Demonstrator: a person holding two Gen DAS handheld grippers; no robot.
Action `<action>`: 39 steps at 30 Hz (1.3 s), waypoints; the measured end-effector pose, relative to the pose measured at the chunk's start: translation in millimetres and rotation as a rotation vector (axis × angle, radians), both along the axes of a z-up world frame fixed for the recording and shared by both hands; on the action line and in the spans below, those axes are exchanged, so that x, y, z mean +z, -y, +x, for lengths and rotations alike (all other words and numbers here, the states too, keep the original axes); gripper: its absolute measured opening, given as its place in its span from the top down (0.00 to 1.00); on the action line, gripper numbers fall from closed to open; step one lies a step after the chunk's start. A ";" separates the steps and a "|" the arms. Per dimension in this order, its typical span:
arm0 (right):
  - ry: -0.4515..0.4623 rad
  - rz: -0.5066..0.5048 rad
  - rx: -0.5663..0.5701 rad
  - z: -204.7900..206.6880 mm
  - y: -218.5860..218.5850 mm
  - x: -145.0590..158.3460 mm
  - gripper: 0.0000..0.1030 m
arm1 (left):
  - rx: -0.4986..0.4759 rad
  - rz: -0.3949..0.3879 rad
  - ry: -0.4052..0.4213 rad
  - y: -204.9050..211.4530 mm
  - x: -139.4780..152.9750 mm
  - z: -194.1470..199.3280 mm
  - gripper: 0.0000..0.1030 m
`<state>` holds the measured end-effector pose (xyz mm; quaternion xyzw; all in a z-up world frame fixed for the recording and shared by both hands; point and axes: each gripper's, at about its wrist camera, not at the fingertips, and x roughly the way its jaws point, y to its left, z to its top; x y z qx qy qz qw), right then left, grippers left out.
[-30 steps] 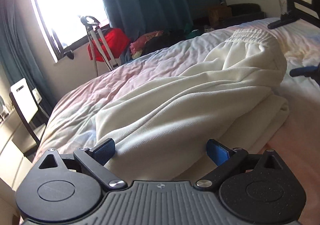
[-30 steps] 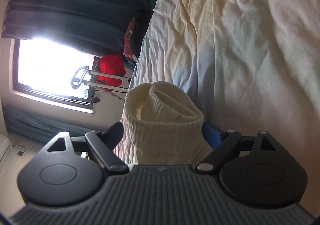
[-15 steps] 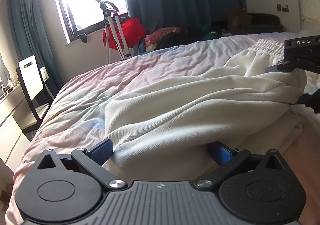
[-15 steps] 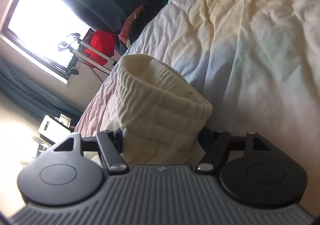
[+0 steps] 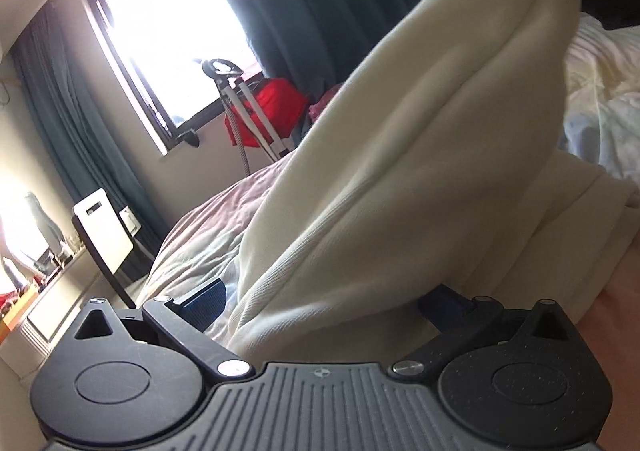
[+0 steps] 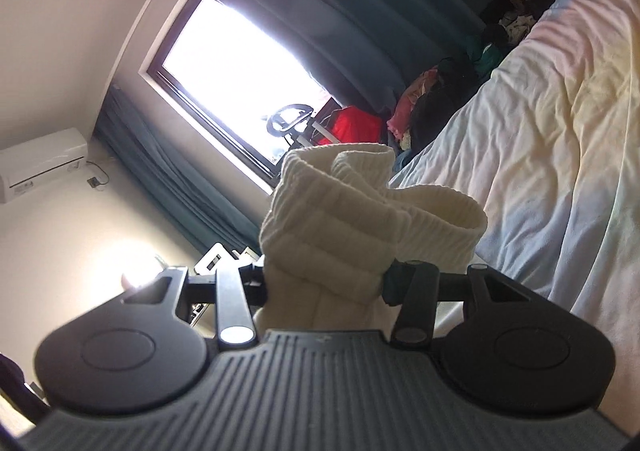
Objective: Fold clothes
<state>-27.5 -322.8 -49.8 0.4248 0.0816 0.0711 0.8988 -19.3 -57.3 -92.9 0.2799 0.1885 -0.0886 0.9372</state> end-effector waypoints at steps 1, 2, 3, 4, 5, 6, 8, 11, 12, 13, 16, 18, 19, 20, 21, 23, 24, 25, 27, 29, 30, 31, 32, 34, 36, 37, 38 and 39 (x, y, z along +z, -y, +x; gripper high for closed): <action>-0.016 0.018 -0.003 1.2 3.1 -2.8 0.50 | 0.011 -0.014 -0.002 -2.3 1.5 0.1 0.00; -0.033 0.045 -0.007 1.7 7.3 -6.2 0.50 | 0.018 -0.030 -0.005 -4.4 3.6 -0.6 0.00; -0.045 0.078 -0.009 1.7 10.7 -10.0 0.50 | 0.025 -0.045 -0.007 -6.4 5.7 -1.3 0.00; -0.050 0.111 -0.007 1.9 13.6 -13.3 0.50 | 0.032 -0.061 -0.009 -8.5 7.8 -2.0 0.00; -0.047 0.139 -0.003 1.7 15.0 -15.4 0.50 | 0.017 -0.071 0.004 -8.0 10.3 -6.9 0.01; -0.041 0.145 0.004 2.1 14.6 -14.5 0.50 | -0.008 -0.078 0.023 -6.6 12.9 -13.2 0.01; -0.022 0.107 0.020 0.3 8.3 -6.4 0.50 | -0.073 -0.084 0.061 -1.7 16.5 -27.3 0.00; 0.029 0.087 0.068 -4.4 -3.2 7.7 0.50 | -0.203 -0.070 0.111 10.7 17.0 -51.3 0.00; 0.045 0.072 0.080 -6.6 -7.4 13.4 0.50 | -0.232 -0.063 0.125 16.2 15.4 -56.8 0.00; 0.062 0.056 0.091 -8.9 -11.5 19.2 0.50 | -0.260 -0.055 0.139 22.3 13.4 -61.7 0.00; 0.112 0.032 0.134 -13.9 -23.2 31.2 0.50 | -0.236 -0.009 0.203 44.2 8.1 -62.3 0.00; 0.130 0.002 0.152 -15.9 -28.5 36.3 0.50 | -0.126 0.000 0.234 54.1 8.1 -48.9 0.00; 0.137 -0.016 0.158 -16.8 -30.6 38.3 0.50 | -0.070 -0.016 0.239 54.5 9.3 -41.4 0.00; 0.135 -0.017 0.158 -16.7 -28.8 37.3 0.50 | -0.019 -0.045 0.229 51.2 10.6 -33.6 0.00; 0.133 -0.017 0.157 -16.6 -27.0 36.2 0.50 | 0.013 -0.061 0.210 46.1 10.2 -28.0 0.00; 0.098 0.021 0.134 -12.0 -15.5 26.9 0.50 | 0.065 -0.062 0.159 36.0 6.8 -20.2 0.00; 0.068 0.042 0.114 -8.5 -8.4 20.2 0.50 | 0.090 -0.059 0.123 31.2 5.2 -19.4 0.00; 0.037 0.057 0.098 -4.6 -1.8 13.4 0.50 | 0.114 -0.059 0.085 26.3 4.1 -19.1 0.00; -0.036 0.086 0.064 2.7 9.1 -3.0 0.50 | 0.157 -0.081 0.016 16.3 4.6 -19.9 0.00; -0.114 0.138 0.048 10.3 17.2 -20.0 0.50 | 0.195 -0.128 -0.008 8.0 11.8 -24.9 0.00; -0.158 0.173 0.046 14.4 20.7 -29.2 0.50 | 0.208 -0.143 -0.012 4.2 14.3 -27.4 0.00; -0.172 0.188 0.043 14.9 21.6 -33.8 0.50 | 0.215 -0.158 -0.019 -2.5 15.4 -32.8 0.00; -0.186 0.202 0.040 15.3 22.5 -38.2 0.50 | 0.220 -0.174 -0.032 -7.7 15.9 -34.9 0.00; -0.209 0.215 0.033 17.7 22.2 -42.9 0.50 | 0.227 -0.202 -0.053 -16.7 19.1 -31.2 0.00; -0.229 0.213 0.027 21.9 19.9 -43.1 0.48 | 0.233 -0.204 -0.051 -17.7 20.1 -31.9 0.00; -0.239 0.212 0.024 23.9 18.7 -43.3 0.48 | 0.237 -0.200 -0.044 -16.9 19.9 -32.5 0.00; -0.253 0.239 0.050 30.0 19.6 -45.0 0.49 | 0.246 -0.204 -0.042 -17.7 20.3 -31.5 0.00; -0.267 0.265 0.076 36.2 20.6 -46.7 0.50 | 0.257 -0.212 -0.043 -19.0 20.7 -30.0 0.00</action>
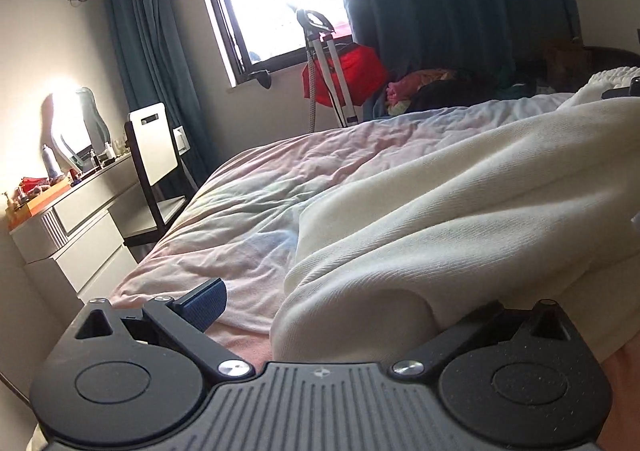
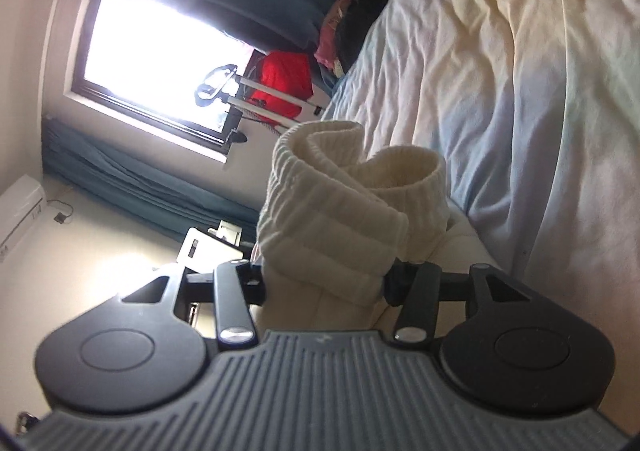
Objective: Fold clothes
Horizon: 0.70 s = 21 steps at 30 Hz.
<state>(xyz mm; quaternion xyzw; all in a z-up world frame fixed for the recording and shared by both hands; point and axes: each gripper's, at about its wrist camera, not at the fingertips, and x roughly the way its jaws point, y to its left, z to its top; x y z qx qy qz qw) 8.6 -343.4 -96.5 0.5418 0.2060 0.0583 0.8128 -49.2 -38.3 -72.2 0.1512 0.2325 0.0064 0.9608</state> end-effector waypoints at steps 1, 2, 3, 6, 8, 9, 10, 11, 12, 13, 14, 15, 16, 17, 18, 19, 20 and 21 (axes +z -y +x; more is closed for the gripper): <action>-0.012 0.030 0.024 6.2 1.0 -1.7 0.50 | 0.006 -0.012 -0.006 -3.1 0.5 3.1 0.00; 0.012 0.006 0.050 12.3 -2.2 4.6 0.50 | 0.011 -0.026 -0.015 -6.8 1.0 6.7 0.00; 0.058 -0.031 0.079 17.5 -6.8 15.0 0.51 | 0.017 -0.046 -0.016 -10.5 2.8 8.8 0.00; 0.241 -0.138 0.178 22.7 -23.4 50.5 0.51 | 0.036 -0.116 -0.011 -21.8 9.3 13.2 0.00; 0.354 -0.222 0.231 16.3 -33.1 67.3 0.51 | 0.028 -0.147 -0.031 -25.2 9.2 14.4 0.00; 0.319 -0.247 0.206 10.5 -30.7 62.4 0.51 | 0.021 -0.140 -0.044 -24.7 7.6 16.0 0.00; 0.283 -0.271 0.181 4.7 -28.0 57.3 0.50 | 0.017 -0.131 -0.057 -23.8 5.7 17.6 0.00; 0.247 -0.295 0.156 -1.1 -25.4 52.2 0.50 | 0.013 -0.122 -0.070 -22.9 3.7 19.3 0.00; 0.210 -0.319 0.130 -6.8 -22.7 47.0 0.50 | 0.007 -0.124 -0.089 -22.3 1.7 21.0 0.00; 0.111 -0.294 0.088 -8.9 -15.2 31.8 0.50 | 0.001 -0.131 -0.109 -21.9 -0.5 22.8 0.00; -0.016 -0.234 0.054 -10.1 -4.3 11.7 0.50 | -0.007 -0.131 -0.124 -21.1 -2.7 24.2 0.00; -0.143 -0.173 0.020 -11.3 6.8 -8.6 0.45 | -0.015 -0.129 -0.137 -20.1 -4.9 25.4 0.00; -0.225 -0.081 -0.007 -15.5 15.4 -26.3 0.41 | -0.018 -0.118 -0.143 -18.9 -6.9 25.9 0.00; -0.252 0.010 -0.026 -21.2 22.9 -39.6 0.42 | -0.020 -0.113 -0.149 -18.5 -8.2 26.1 0.00; -0.250 0.029 -0.026 -22.8 25.2 -40.0 0.40 | -0.023 -0.110 -0.154 -18.5 -9.2 26.2 0.00; -0.247 0.047 -0.025 -24.3 27.5 -40.1 0.39 | -0.019 -0.124 -0.162 -20.8 -9.3 27.5 0.00; -0.258 0.012 -0.017 -22.4 26.1 -33.9 0.33 | -0.014 -0.144 -0.171 -24.0 -9.2 29.2 0.00; -0.268 -0.030 -0.015 -21.7 23.2 -29.3 0.19 | -0.009 -0.163 -0.180 -27.2 -9.0 30.9 0.00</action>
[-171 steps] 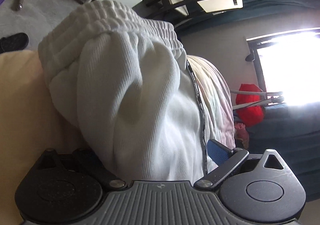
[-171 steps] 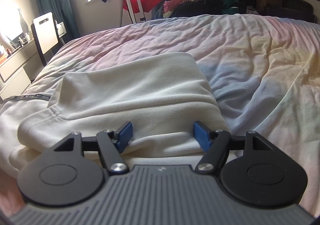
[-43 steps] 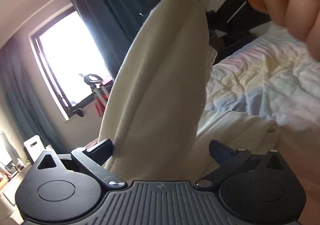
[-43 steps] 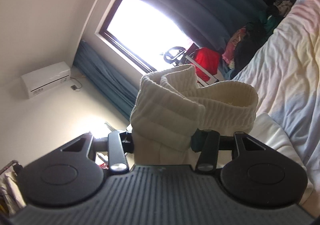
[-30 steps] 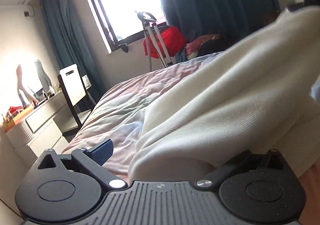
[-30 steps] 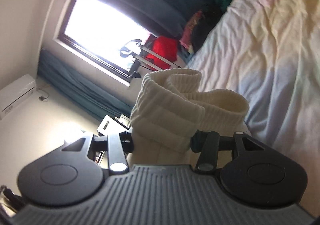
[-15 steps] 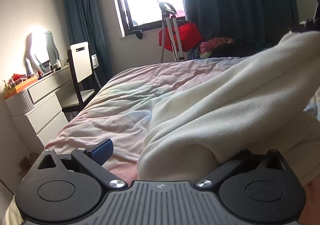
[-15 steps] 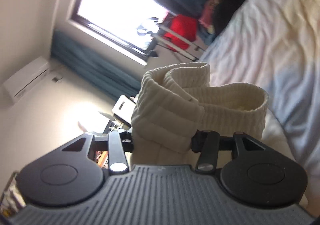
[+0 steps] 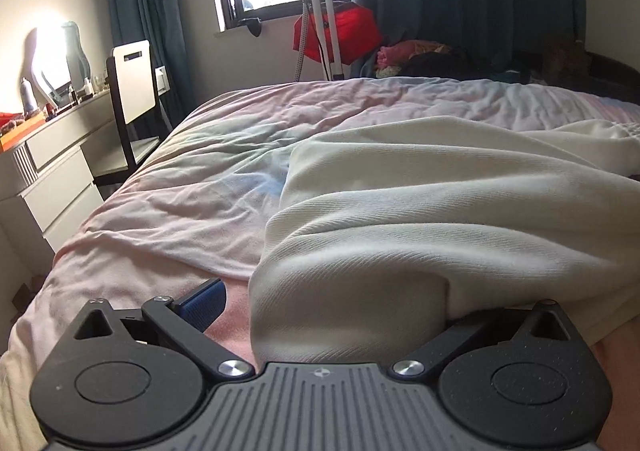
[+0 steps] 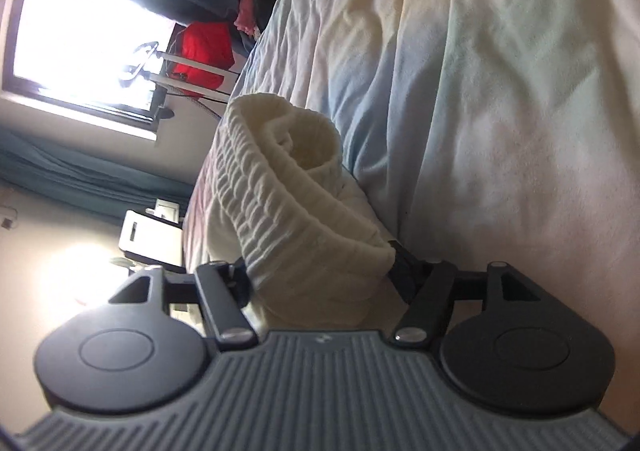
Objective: Fold clothes
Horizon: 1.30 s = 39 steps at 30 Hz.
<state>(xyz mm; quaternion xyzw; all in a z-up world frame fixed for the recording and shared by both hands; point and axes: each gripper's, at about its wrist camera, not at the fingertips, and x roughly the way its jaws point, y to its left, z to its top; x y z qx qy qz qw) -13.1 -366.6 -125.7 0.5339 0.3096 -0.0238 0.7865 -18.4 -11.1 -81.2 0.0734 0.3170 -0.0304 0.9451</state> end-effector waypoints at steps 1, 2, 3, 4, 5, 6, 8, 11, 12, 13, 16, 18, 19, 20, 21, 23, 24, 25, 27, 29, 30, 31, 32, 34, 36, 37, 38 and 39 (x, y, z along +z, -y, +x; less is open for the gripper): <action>-0.011 -0.043 0.006 0.2 -3.1 2.6 0.15 | 0.006 -0.019 -0.009 -3.2 0.2 1.7 0.00; -0.022 -0.085 0.013 0.4 -6.3 5.1 0.12 | 0.012 -0.038 -0.019 -6.4 0.4 3.4 0.00; -0.030 -0.100 0.024 -0.2 -9.2 4.2 0.14 | 0.018 -0.057 -0.030 -8.7 0.3 5.0 0.00; -0.037 -0.095 0.031 0.4 -9.2 -0.7 0.13 | 0.024 -0.076 -0.041 -10.7 0.1 6.6 0.00; -0.039 -0.069 0.039 1.4 -8.6 -7.1 0.12 | 0.029 -0.094 -0.052 -12.6 0.0 8.2 0.00; -0.034 -0.033 0.054 4.0 -11.3 -12.9 0.13 | 0.033 -0.102 -0.056 -13.1 0.1 9.1 0.00; -0.015 0.006 0.094 8.7 -15.0 -17.6 0.12 | 0.040 -0.108 -0.058 -12.5 0.3 10.4 0.00; 0.059 -0.022 0.155 8.7 -24.0 -5.5 0.11 | 0.050 -0.121 -0.064 -13.4 0.3 12.6 0.00; 0.106 -0.001 0.160 5.9 -24.3 -0.4 0.11 | 0.056 -0.132 -0.068 -14.7 0.3 13.3 0.00; 0.148 0.024 0.156 2.8 -23.2 2.5 0.11 | 0.063 -0.146 -0.071 -16.4 0.2 14.0 0.00; 0.201 0.075 0.144 1.7 -17.7 3.6 0.12 | 0.083 -0.202 -0.091 -21.9 -0.6 17.8 0.00; 0.127 0.015 0.158 7.0 -22.6 0.1 0.12 | 0.082 -0.223 -0.116 -22.4 -2.4 20.5 0.00; 0.084 -0.022 0.169 10.1 -26.1 -2.2 0.12 | 0.078 -0.223 -0.127 -21.7 -3.3 21.2 0.00; 0.058 -0.065 0.183 12.8 -30.8 -2.6 0.14 | 0.074 -0.223 -0.138 -21.1 -4.3 21.8 0.00; 0.032 -0.108 0.198 15.4 -35.6 -2.9 0.16 | 0.069 -0.223 -0.148 -21.0 -4.3 21.3 0.00; 0.032 -0.163 0.199 15.5 -41.0 1.7 0.19 | 0.059 -0.244 -0.170 -25.1 -1.8 18.1 0.00; 0.029 -0.181 0.194 12.9 -41.3 4.3 0.26 | 0.054 -0.256 -0.181 -27.5 -0.3 16.4 0.00; 0.026 -0.199 0.189 10.2 -41.6 6.8 0.29 | 0.047 -0.294 -0.200 -32.4 0.6 14.1 0.00; 0.025 -0.211 0.164 4.2 -40.7 9.3 0.39 | 0.031 -0.389 -0.244 -43.9 2.0 9.1 0.00; 0.024 -0.218 0.126 -1.7 -40.9 11.2 0.45 | 0.025 -0.488 -0.280 -55.9 2.5 4.5 0.00; 0.024 -0.226 0.113 -3.1 -41.6 12.7 0.48 | 0.032 -0.533 -0.286 -61.7 1.9 3.2 0.00; 0.026 -0.235 0.097 -2.9 -42.7 12.8 0.49 | 0.042 -0.579 -0.284 -67.5 2.0 3.7 0.00; 0.029 -0.244 0.080 -2.6 -43.8 12.8 0.51 | 0.053 -0.627 -0.280 -73.2 2.3 4.7 0.00; 0.034 -0.261 0.067 -3.4 -45.2 11.8 0.51 | 0.079 -0.719 -0.260 -84.0 2.5 8.2 0.00; 0.038 -0.271 0.060 -0.9 -46.8 11.7 0.51 | 0.093 -0.799 -0.274 -90.4 -3.3 15.8 0.00; 0.036 -0.265 0.057 -0.7 -46.3 10.4 0.51 | 0.098 -0.834 -0.289 -91.9 -8.0 20.2 0.00; 0.035 -0.260 0.054 -0.5 -45.8 9.0 0.51 | 0.102 -0.864 -0.300 -92.2 -12.8 23.8 0.00; 0.034 -0.255 0.052 -0.8 -44.9 7.9 0.51 | 0.106 -0.893 -0.310 -92.0 -17.7 27.2 0.00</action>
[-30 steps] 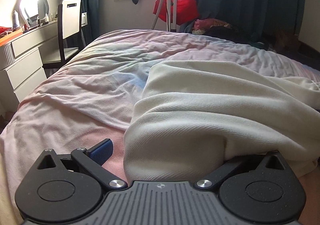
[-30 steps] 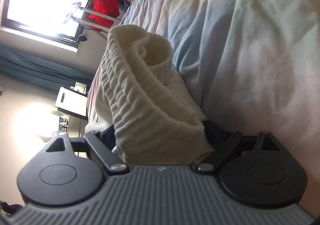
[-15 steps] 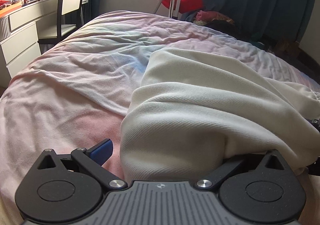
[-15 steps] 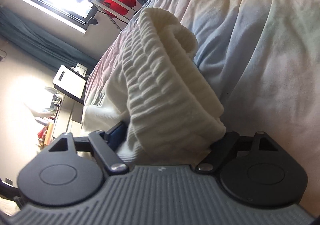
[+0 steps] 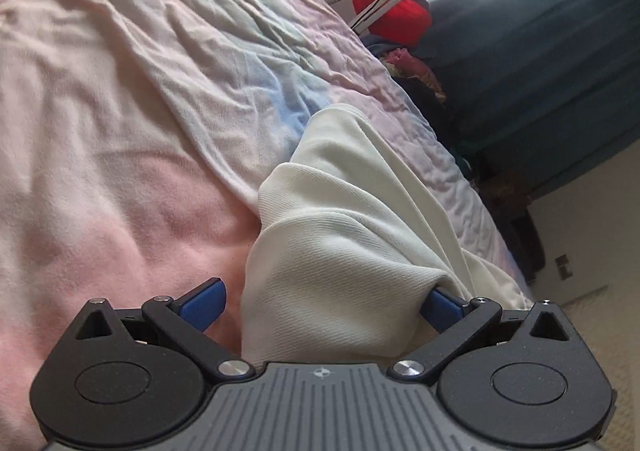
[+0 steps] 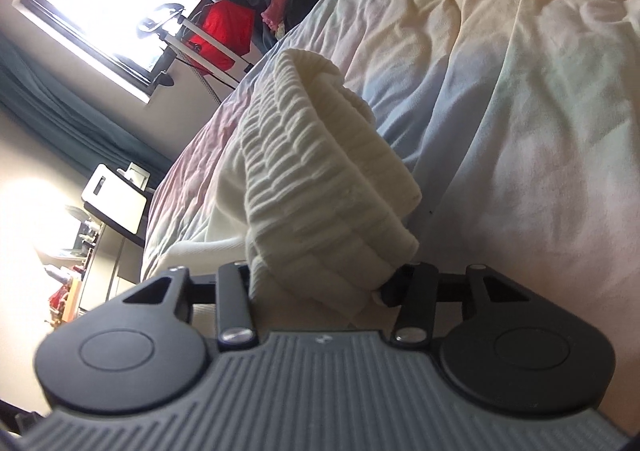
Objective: Fold clothes
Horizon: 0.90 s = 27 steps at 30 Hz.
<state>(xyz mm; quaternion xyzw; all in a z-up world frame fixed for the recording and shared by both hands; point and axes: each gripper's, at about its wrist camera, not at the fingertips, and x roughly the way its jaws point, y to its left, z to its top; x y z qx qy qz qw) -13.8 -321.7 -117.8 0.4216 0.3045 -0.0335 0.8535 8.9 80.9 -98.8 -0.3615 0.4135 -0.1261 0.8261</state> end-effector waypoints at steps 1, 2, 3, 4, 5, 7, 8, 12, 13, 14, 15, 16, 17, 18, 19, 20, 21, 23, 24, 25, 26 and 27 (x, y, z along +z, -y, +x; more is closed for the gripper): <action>0.000 0.002 -0.001 0.5 -0.1 -0.4 0.51 | 0.005 -0.025 -0.005 -0.3 -3.0 2.9 0.00; 0.000 0.006 -0.002 0.3 0.2 -1.0 0.51 | 0.008 -0.045 -0.006 -1.5 -4.2 4.8 0.00; 0.001 0.009 -0.003 0.0 0.4 -1.6 0.51 | 0.011 -0.058 -0.005 -3.0 -3.7 4.4 0.00; 0.001 0.013 -0.004 0.7 -0.1 -1.5 0.51 | 0.015 -0.070 -0.003 -4.7 -2.7 3.4 0.00; 0.000 0.016 -0.004 1.4 -0.7 -1.5 0.51 | 0.018 -0.074 -0.002 -5.8 -1.5 0.7 0.00; -0.002 0.028 -0.009 1.5 0.4 -3.2 0.51 | 0.014 -0.077 -0.008 -8.0 1.0 -5.4 0.00; -0.005 0.037 -0.012 1.7 0.8 -4.0 0.51 | 0.014 -0.096 -0.006 -10.6 2.2 -8.8 0.00; -0.010 0.045 -0.013 2.1 0.9 -4.0 0.51 | 0.046 -0.211 0.036 -30.1 10.9 -12.4 0.00; -0.009 0.037 -0.011 2.5 -0.2 -3.0 0.51 | 0.065 -0.211 0.044 -34.1 11.8 -8.0 0.00; -0.009 0.030 -0.010 2.9 -1.4 -2.3 0.51 | 0.083 -0.212 0.052 -38.2 12.7 -3.7 0.00; -0.009 0.023 -0.010 3.3 -1.8 -2.3 0.51 | 0.100 -0.203 0.035 -39.0 8.9 3.4 0.00; -0.010 0.019 -0.011 3.5 -1.8 -2.3 0.51 | 0.115 -0.191 0.008 -38.6 3.4 11.5 0.00; -0.010 0.020 -0.011 3.4 -1.9 -2.5 0.51 | 0.117 -0.199 -0.021 -36.5 -4.2 18.3 0.00; -0.010 0.020 -0.012 3.4 -1.9 -2.7 0.51 | 0.113 -0.214 -0.052 -33.7 -12.4 24.6 0.01; -0.010 0.020 -0.011 3.2 -1.9 -3.2 0.51 | 0.105 -0.203 -0.057 -29.8 -15.5 27.6 0.01; -0.009 0.020 -0.010 3.1 -1.9 -3.7 0.51 | 0.094 -0.183 -0.053 -25.5 -16.6 29.4 0.01; -0.008 0.019 -0.009 2.7 -2.0 -3.8 0.51 | 0.064 -0.167 -0.040 -20.3 -16.2 31.3 0.01; -0.006 0.005 -0.008 2.2 -3.9 -2.4 0.51 | -0.013 -0.138 -0.008 -9.3 -14.1 35.3 0.01; -0.004 -0.003 -0.008 2.1 -5.2 -0.4 0.51 | -0.029 -0.104 -0.006 -3.9 -13.7 37.8 0.05; -0.001 -0.012 -0.009 1.9 -6.6 1.7 0.51 | -0.030 -0.071 -0.006 -0.6 -13.0 39.6 0.07; 0.003 -0.022 -0.009 1.7 -7.8 5.2 0.52 | -0.023 -0.065 -0.008 -0.5 -11.9 39.2 0.08; 0.007 -0.032 -0.008 1.5 -9.0 8.8 0.54 | -0.016 -0.067 -0.010 -1.2 -10.7 38.1 0.12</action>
